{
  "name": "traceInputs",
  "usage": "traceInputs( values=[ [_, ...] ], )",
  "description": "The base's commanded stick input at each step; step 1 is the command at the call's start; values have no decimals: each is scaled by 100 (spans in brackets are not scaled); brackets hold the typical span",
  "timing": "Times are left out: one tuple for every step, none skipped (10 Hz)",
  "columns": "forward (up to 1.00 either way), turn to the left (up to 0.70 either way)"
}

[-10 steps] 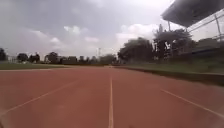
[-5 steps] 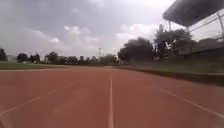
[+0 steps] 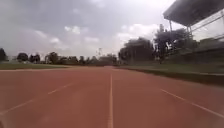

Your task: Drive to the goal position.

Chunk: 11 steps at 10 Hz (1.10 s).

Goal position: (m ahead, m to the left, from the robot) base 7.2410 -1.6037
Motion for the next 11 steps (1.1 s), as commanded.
traceInputs(
  values=[
    [45,0],
    [45,0],
    [45,0],
    [45,0],
    [45,0],
    [45,0],
    [45,0],
    [45,0],
    [45,0],
    [45,0],
    [45,0]
  ],
)
